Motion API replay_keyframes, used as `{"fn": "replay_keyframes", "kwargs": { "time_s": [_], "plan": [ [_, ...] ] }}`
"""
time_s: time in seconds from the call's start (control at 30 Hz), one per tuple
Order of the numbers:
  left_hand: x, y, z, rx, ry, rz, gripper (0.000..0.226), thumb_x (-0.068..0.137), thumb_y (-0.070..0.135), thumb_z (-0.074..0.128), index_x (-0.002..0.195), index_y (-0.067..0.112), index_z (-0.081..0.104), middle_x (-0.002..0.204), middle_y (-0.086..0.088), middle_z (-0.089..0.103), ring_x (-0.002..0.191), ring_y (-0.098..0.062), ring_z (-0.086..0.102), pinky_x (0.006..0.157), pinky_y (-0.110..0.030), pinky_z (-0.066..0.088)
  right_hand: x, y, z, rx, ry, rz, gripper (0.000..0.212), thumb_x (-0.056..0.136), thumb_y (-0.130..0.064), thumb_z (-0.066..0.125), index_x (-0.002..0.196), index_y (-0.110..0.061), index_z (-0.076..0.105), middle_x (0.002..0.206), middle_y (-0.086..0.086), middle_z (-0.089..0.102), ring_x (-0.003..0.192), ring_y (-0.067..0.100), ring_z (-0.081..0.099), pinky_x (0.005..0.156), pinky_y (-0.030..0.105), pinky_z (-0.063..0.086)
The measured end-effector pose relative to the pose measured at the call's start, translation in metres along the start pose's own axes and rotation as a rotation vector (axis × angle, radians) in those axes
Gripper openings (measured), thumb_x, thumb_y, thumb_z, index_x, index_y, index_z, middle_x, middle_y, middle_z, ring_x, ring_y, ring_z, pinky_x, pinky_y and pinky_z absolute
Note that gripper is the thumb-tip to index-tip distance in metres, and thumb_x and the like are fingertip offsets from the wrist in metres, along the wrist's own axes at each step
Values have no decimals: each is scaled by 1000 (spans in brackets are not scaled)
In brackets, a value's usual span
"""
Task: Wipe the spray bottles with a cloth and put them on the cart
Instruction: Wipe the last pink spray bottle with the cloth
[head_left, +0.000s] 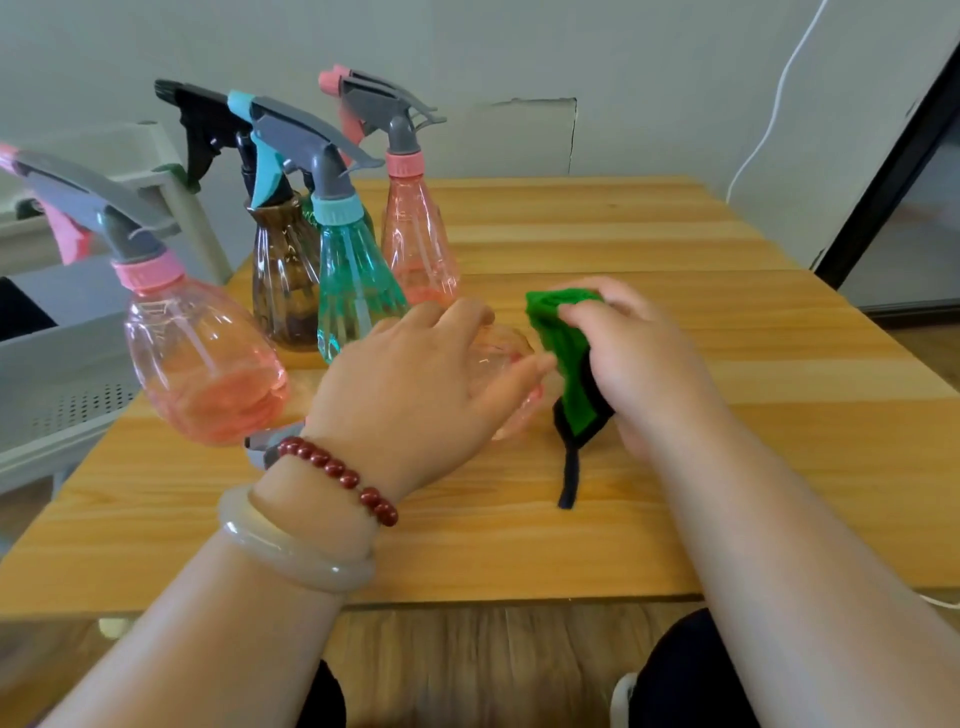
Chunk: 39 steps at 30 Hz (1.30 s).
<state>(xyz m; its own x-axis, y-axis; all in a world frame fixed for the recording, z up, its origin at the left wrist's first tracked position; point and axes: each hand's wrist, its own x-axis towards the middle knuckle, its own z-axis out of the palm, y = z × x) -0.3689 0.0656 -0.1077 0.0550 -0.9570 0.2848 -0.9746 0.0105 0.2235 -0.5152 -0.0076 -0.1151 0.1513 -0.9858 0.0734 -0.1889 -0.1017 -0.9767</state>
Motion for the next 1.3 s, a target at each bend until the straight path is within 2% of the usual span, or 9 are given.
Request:
{"fn": "replay_keyframes", "kwargs": {
  "time_s": [0.07, 0.17, 0.37, 0.5, 0.63, 0.83, 0.97, 1.13, 1.3],
  "plan": [
    [7, 6, 8, -22, 39, -19, 67, 92, 69, 18, 142, 29, 37, 129, 2, 59, 107, -19, 61, 74, -32, 48, -1, 1, -4, -51, 34, -6, 20, 91, -23, 56, 89, -35, 71, 81, -13, 71, 82, 13, 66, 71, 31, 49],
    [10, 8, 18, -51, 54, -37, 55, 100, 58, 22, 146, 33, 38, 125, 2, 61, 106, -22, 63, 74, -33, 48, -5, 2, -1, -100, -7, -8, 20, 93, -20, 58, 95, -35, 71, 88, -9, 72, 84, 18, 68, 77, 38, 56],
    [3, 9, 27, -36, 209, -25, 54, 94, 55, 16, 111, 27, 58, 81, 11, 50, 67, -18, 56, 53, -30, 48, -18, 4, 6, 64, -59, -18, 18, 89, -12, 65, 84, -28, 72, 77, -8, 74, 70, 9, 69, 68, 31, 57],
    [4, 10, 27, -44, 210, -49, 50, 96, 54, 17, 114, 29, 57, 87, 11, 52, 71, -17, 54, 57, -30, 47, -16, 9, 4, -150, -74, 16, 15, 87, -16, 66, 83, -29, 72, 76, -8, 72, 77, 13, 69, 67, 29, 54],
    [4, 11, 26, -52, 216, -33, 52, 97, 53, 17, 117, 27, 58, 84, 12, 50, 71, -17, 58, 60, -34, 53, -20, 0, 0, 94, -75, -8, 18, 88, -12, 68, 84, -28, 74, 80, -4, 75, 77, 19, 73, 75, 42, 61],
    [-1, 11, 29, -64, 250, -29, 51, 94, 54, 20, 114, 28, 59, 87, 13, 49, 70, -18, 57, 55, -30, 47, -15, 9, 1, -139, -91, 35, 13, 87, -16, 70, 84, -28, 74, 77, -7, 73, 75, 16, 70, 72, 36, 58],
    [-1, 11, 29, -73, 258, -15, 60, 91, 55, 14, 116, 24, 60, 86, 12, 51, 69, -19, 58, 53, -31, 48, -19, 1, -3, 40, -82, -52, 19, 89, -13, 69, 83, -30, 74, 80, -7, 75, 76, 15, 72, 72, 38, 61],
    [-1, 10, 28, -82, 272, -23, 57, 90, 55, 14, 111, 28, 60, 87, 13, 52, 69, -18, 57, 53, -27, 44, -14, 8, -4, -276, -134, 42, 11, 86, -17, 70, 84, -27, 74, 79, -7, 72, 77, 15, 67, 64, 26, 51],
    [-5, 10, 29, -106, 271, -1, 56, 92, 48, 17, 118, 24, 60, 90, 12, 52, 69, -16, 54, 51, -21, 37, -19, -2, -7, 37, -110, -39, 20, 87, -10, 70, 80, -29, 74, 78, -7, 75, 74, 12, 72, 67, 29, 59]
  ]
}}
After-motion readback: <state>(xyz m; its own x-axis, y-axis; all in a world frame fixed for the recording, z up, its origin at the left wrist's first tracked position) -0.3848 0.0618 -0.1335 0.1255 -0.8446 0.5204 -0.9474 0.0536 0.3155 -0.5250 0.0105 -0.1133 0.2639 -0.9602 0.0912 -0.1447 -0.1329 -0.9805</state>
